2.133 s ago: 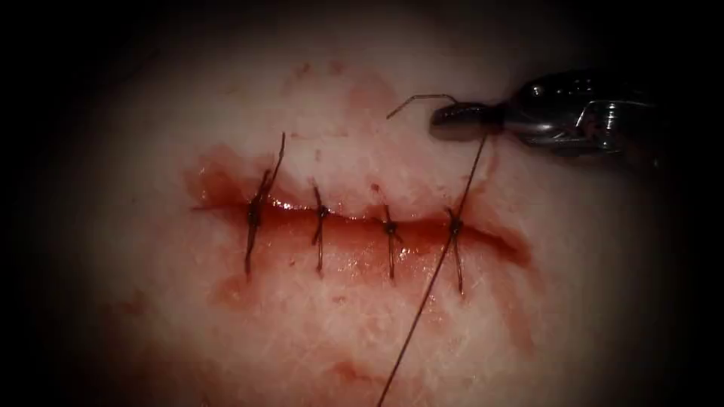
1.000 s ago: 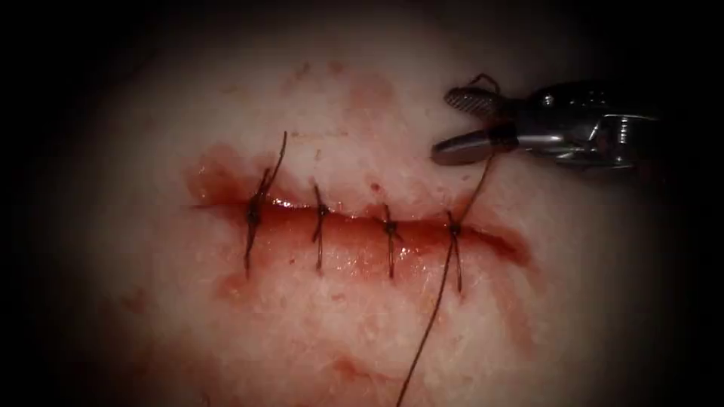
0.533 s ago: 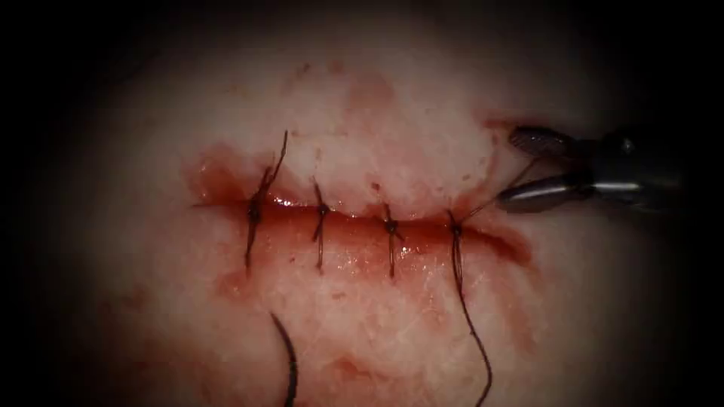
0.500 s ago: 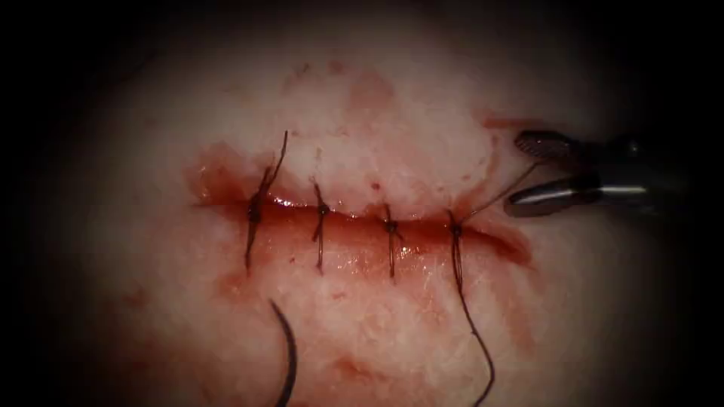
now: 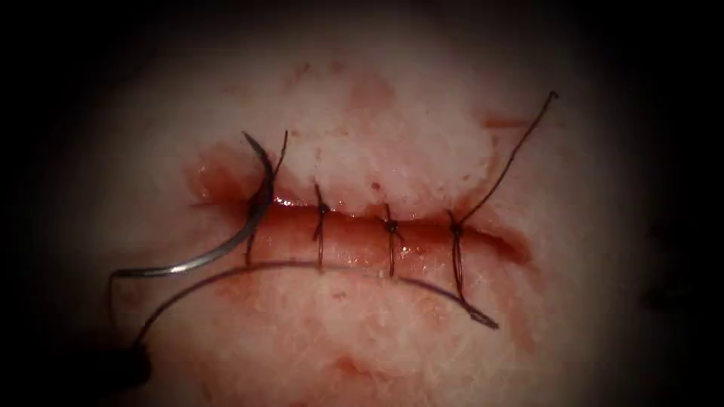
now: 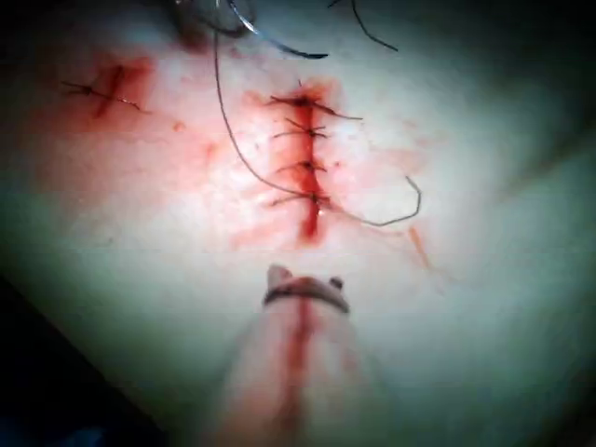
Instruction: Wound Closure
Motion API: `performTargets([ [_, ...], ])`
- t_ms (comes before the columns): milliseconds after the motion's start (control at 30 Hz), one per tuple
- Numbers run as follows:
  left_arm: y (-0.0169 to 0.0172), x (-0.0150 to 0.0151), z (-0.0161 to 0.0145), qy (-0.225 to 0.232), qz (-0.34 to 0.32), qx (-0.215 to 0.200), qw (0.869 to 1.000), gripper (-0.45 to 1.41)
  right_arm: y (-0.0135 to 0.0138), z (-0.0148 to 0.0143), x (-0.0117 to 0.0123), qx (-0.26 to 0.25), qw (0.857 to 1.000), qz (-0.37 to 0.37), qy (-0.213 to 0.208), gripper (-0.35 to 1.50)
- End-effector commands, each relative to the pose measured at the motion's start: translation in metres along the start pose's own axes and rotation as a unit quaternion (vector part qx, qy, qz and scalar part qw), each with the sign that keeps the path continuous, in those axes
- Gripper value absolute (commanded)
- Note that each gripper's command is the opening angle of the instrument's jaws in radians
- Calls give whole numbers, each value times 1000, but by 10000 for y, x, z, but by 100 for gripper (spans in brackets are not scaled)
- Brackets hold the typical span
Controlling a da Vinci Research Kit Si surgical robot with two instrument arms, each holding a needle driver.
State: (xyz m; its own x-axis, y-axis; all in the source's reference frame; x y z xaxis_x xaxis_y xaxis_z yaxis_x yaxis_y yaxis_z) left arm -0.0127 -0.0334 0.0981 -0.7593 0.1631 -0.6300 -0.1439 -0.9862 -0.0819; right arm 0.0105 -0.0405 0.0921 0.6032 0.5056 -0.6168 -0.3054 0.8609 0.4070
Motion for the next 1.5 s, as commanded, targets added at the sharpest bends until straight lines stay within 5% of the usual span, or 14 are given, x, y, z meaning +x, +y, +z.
performTargets([
  [33,-3,1,11,-1,0,-1,1000,-45,-2,-6,4,-8,1000,-3,1,145],
  [200,-11,5,23,-2,5,2,1000,-45,3,-13,31,-33,998,1,46,125],
  [267,-27,22,45,-7,16,2,1000,-45,-15,13,67,-25,994,18,108,19],
  [300,-30,26,50,-6,17,1,1000,-45,-18,21,72,-24,993,20,118,7],
  [433,-42,41,74,-1,21,-5,1000,-45,-32,55,89,-32,990,18,134,10],
  [633,-56,38,114,-5,20,-9,1000,-45,-51,110,102,-22,988,12,154,-10],
  [867,-64,27,157,-19,24,-13,999,-45,-67,112,125,-4,983,15,182,-35],
  [1233,-51,11,215,-37,35,-27,998,-45,-71,110,152,-4,973,26,230,-35],
  [1300,-48,10,220,-39,36,-30,998,-45,-71,113,154,-12,970,29,242,-33],
  [1500,-40,12,227,-43,38,-30,998,-45,-68,125,163,-41,960,39,274,12],
])
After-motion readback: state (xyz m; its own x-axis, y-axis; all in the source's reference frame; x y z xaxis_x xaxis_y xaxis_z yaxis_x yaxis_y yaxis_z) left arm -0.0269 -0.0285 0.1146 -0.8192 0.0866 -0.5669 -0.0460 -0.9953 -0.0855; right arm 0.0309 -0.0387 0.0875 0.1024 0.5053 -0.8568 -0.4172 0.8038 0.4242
